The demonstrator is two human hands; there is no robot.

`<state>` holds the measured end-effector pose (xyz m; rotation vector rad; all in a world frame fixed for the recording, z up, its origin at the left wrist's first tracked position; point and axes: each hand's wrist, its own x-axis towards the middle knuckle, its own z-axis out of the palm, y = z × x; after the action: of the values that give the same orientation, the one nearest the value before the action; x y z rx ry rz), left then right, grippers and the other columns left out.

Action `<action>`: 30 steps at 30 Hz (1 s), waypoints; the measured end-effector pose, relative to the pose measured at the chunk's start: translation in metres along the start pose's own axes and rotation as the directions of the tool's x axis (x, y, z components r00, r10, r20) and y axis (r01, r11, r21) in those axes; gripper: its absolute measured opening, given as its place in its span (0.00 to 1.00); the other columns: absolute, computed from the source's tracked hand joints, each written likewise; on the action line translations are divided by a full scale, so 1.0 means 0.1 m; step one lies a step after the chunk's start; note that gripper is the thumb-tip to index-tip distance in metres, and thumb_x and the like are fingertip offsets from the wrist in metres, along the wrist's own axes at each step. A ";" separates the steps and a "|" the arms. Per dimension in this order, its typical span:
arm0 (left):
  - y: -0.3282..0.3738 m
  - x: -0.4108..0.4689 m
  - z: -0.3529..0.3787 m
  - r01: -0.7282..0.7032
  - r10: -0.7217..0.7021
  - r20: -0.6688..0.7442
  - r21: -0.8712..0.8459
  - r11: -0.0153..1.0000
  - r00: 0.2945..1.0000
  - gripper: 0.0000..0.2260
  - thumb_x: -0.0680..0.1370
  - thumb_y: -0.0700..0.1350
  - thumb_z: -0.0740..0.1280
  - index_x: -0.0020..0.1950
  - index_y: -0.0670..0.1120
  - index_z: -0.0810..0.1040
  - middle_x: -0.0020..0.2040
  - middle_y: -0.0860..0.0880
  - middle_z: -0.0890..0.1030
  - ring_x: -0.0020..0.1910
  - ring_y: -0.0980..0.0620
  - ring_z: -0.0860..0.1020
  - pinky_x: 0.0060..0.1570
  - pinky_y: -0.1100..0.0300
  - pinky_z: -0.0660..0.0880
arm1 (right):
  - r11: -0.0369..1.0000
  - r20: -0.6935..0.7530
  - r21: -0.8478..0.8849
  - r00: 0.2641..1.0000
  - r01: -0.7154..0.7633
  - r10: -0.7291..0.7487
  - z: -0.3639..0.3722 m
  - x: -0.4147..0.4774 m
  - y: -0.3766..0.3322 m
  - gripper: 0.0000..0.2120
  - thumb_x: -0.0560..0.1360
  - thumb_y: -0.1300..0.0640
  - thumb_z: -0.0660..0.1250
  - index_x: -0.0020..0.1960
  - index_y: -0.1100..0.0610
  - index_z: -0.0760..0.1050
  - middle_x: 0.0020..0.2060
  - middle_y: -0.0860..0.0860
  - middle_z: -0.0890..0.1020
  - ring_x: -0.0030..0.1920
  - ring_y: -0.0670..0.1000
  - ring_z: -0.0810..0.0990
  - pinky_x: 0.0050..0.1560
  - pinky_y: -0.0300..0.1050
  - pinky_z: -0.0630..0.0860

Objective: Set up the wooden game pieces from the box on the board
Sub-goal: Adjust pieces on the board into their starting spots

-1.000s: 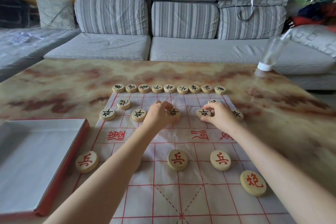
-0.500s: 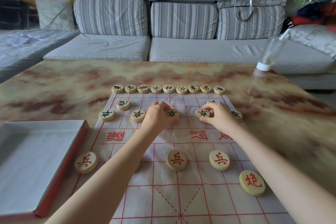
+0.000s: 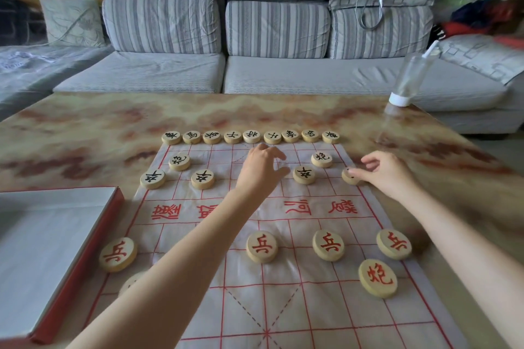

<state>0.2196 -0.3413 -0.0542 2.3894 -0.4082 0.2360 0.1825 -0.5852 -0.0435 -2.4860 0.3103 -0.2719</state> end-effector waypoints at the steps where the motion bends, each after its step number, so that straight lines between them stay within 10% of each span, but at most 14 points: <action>1: 0.07 0.05 0.05 -0.004 0.004 0.019 -0.012 1.000 1.000 0.14 0.72 0.45 0.70 0.57 0.45 0.78 0.59 0.44 0.76 0.58 0.45 0.74 0.58 0.52 0.72 | 0.999 0.000 -0.003 0.999 -0.045 0.045 0.01 0.00 0.03 0.26 0.66 0.48 0.75 0.57 0.62 0.76 0.51 0.58 0.80 0.46 0.51 0.75 0.46 0.42 0.69; 10: 0.40 0.61 0.49 0.037 -0.046 0.196 0.048 0.998 0.980 0.22 0.72 0.45 0.71 0.64 0.43 0.73 0.62 0.43 0.76 0.62 0.44 0.74 0.61 0.51 0.72 | 0.989 -0.032 -0.085 0.992 -0.120 0.118 0.20 0.11 -0.03 0.35 0.57 0.37 0.76 0.50 0.62 0.71 0.49 0.58 0.78 0.51 0.58 0.77 0.46 0.49 0.71; 20: 0.50 0.83 0.65 -0.194 0.157 0.403 0.055 0.979 0.902 0.20 0.74 0.37 0.66 0.66 0.43 0.73 0.63 0.44 0.76 0.62 0.47 0.75 0.63 0.55 0.70 | 0.989 0.019 -0.140 0.999 -0.036 0.040 0.18 0.18 0.08 0.26 0.62 0.48 0.78 0.53 0.59 0.74 0.55 0.56 0.76 0.56 0.56 0.76 0.55 0.50 0.73; 26: 0.46 0.85 0.70 -0.172 0.111 0.246 0.240 0.956 0.963 0.19 0.71 0.51 0.71 0.57 0.43 0.77 0.56 0.44 0.79 0.55 0.44 0.78 0.50 0.55 0.73 | 0.998 0.150 0.057 0.988 0.021 -0.029 0.15 0.28 0.16 0.29 0.65 0.70 0.71 0.64 0.57 0.71 0.61 0.55 0.76 0.60 0.54 0.75 0.58 0.51 0.75; 30: 0.46 0.86 0.73 -0.144 0.105 0.126 0.358 0.923 0.986 0.26 0.70 0.62 0.66 0.58 0.44 0.76 0.58 0.44 0.75 0.56 0.43 0.76 0.49 0.53 0.72 | 0.992 0.183 0.126 0.981 0.032 -0.055 0.12 0.24 0.20 0.34 0.65 0.65 0.75 0.68 0.56 0.68 0.64 0.54 0.74 0.65 0.52 0.72 0.63 0.44 0.69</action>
<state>0.2877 -0.4421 -0.0573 2.7544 -0.6128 0.2637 0.2054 -0.6007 -0.0621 -2.3774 0.1560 -0.0720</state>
